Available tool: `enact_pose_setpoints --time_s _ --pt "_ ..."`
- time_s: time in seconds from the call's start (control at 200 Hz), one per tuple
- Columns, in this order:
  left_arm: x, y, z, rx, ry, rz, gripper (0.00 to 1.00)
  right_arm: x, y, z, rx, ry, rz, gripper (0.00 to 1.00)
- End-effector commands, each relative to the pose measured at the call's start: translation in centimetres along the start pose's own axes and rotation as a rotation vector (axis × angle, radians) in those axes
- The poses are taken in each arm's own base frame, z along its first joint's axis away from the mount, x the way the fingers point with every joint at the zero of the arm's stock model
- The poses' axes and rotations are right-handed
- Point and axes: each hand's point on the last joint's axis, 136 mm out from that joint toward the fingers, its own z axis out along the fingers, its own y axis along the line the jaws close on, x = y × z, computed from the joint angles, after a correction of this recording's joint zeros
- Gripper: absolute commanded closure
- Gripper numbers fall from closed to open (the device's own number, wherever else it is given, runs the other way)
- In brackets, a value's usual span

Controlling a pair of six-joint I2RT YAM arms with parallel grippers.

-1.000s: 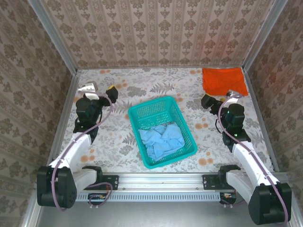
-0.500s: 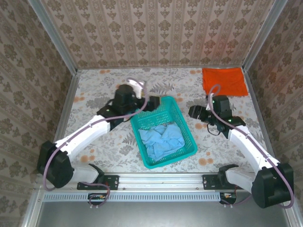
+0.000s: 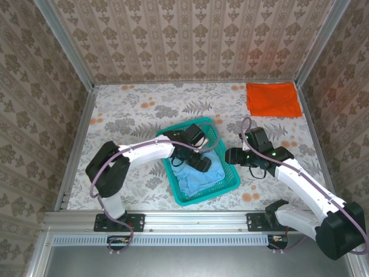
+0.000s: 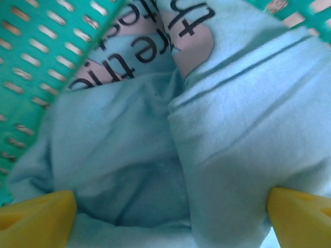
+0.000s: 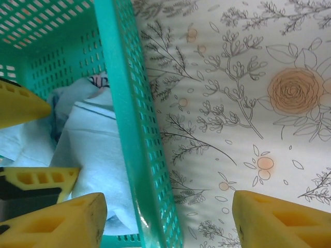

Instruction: Fold and stack the t-shirts

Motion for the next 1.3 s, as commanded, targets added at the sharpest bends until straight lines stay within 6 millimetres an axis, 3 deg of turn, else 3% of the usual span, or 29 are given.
enact_pose_setpoints --time_s 0.0,0.05,0.15,0.33,0.46,0.57,0.645,0.755,0.885,0.985,1.185,1.295 --pt "-0.2 -2.2 0.4 0.067 0.043 0.047 0.12 1.3 -1.0 0.7 0.04 0.041 0.009 0.35" --pt "-0.3 -2.6 1.0 0.077 0.053 0.046 0.22 1.4 -0.9 0.8 0.031 0.045 0.013 0.36" --pt "-1.1 -3.0 0.8 0.092 0.026 0.04 0.59 1.6 -0.3 1.1 -0.007 0.053 0.017 0.38" --pt "-3.4 -3.1 -2.7 0.071 -0.097 0.059 1.0 2.0 0.8 1.4 -0.069 0.081 0.021 0.49" --pt "-5.7 -3.4 -7.9 0.048 -0.257 0.081 1.0 2.4 1.2 1.7 -0.086 0.109 0.026 0.61" --pt "-7.7 -2.7 -14.6 -0.009 -0.449 0.063 1.0 1.5 2.3 1.9 -0.123 0.087 0.043 0.76" --pt "-8.7 -1.5 -20.4 -0.048 -0.601 0.004 1.0 0.5 3.1 2.3 -0.15 0.05 0.081 0.84" --pt "-8.7 0.7 -29.3 -0.074 -0.826 -0.108 1.0 -2.0 5.5 3.0 -0.206 -0.03 0.135 0.96" --pt "-6.7 2.3 -39.7 -0.104 -1.085 -0.18 1.0 -5.3 8.7 4.3 -0.22 -0.11 0.167 1.0" --pt "-4.5 2.6 -45.5 -0.121 -1.222 -0.191 1.0 -7.6 11.8 6.1 -0.198 -0.153 0.144 1.0" --pt "1.0 3.9 -53.3 -0.221 -1.474 -0.222 1.0 -11.5 18.8 11.1 -0.212 -0.168 0.147 1.0" --pt "3.8 4.3 -56.2 -0.252 -1.602 -0.22 1.0 -13.0 23.0 14.4 -0.204 -0.156 0.123 1.0"
